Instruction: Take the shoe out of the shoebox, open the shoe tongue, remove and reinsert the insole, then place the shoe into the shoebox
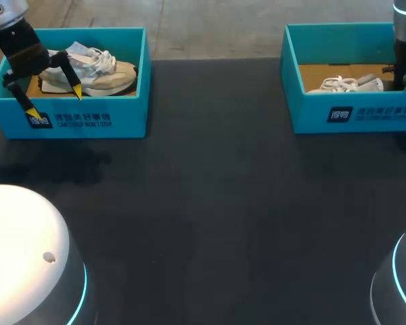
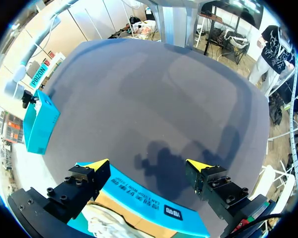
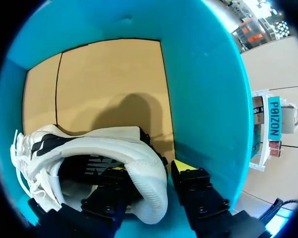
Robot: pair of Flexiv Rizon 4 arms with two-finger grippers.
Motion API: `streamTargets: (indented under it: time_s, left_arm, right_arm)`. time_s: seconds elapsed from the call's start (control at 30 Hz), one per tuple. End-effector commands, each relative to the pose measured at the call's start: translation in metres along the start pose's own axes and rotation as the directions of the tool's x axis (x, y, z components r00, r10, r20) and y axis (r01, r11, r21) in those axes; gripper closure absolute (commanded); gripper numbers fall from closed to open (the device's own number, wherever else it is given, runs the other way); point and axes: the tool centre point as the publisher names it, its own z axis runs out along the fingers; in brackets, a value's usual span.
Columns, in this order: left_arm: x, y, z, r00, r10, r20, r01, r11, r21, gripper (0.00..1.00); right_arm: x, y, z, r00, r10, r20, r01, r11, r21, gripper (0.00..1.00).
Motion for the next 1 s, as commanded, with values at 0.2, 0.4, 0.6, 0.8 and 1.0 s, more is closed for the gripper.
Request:
streamTargets:
  time_s: [0.2, 0.4, 0.6, 0.8, 1.0]
  left_arm:
    - [0.001, -0.001, 0.0, 1.0, 0.0, -0.001, 0.0, 1.0, -0.002, 0.0]
    - [0.001, -0.001, 0.0, 1.0, 0.0, -0.001, 0.0, 1.0, -0.002, 0.0]
    - [0.001, -0.001, 0.0, 1.0, 0.0, -0.001, 0.0, 1.0, -0.002, 0.0]
    - [0.001, -0.001, 0.0, 1.0, 0.0, -0.001, 0.0, 1.0, -0.002, 0.0]
    - [0.001, -0.001, 0.0, 1.0, 0.0, -0.001, 0.0, 1.0, -0.002, 0.0]
  right_arm:
    - [-0.005, -0.001, -0.026, 1.0, 0.011, 0.009, -0.01, 1.0, -0.014, 0.43]
    - [-0.006, -0.001, -0.043, 1.0, 0.013, 0.006, -0.013, 1.0, -0.019, 0.0]
    - [-0.014, -0.001, -0.064, 1.0, 0.025, -0.004, -0.025, 0.999, -0.025, 0.0]
    - [-0.016, -0.006, -0.099, 0.999, 0.025, -0.036, -0.026, 0.999, -0.034, 0.0]
    - [-0.01, -0.025, -0.136, 0.995, 0.032, -0.091, -0.035, 0.999, -0.032, 0.0]
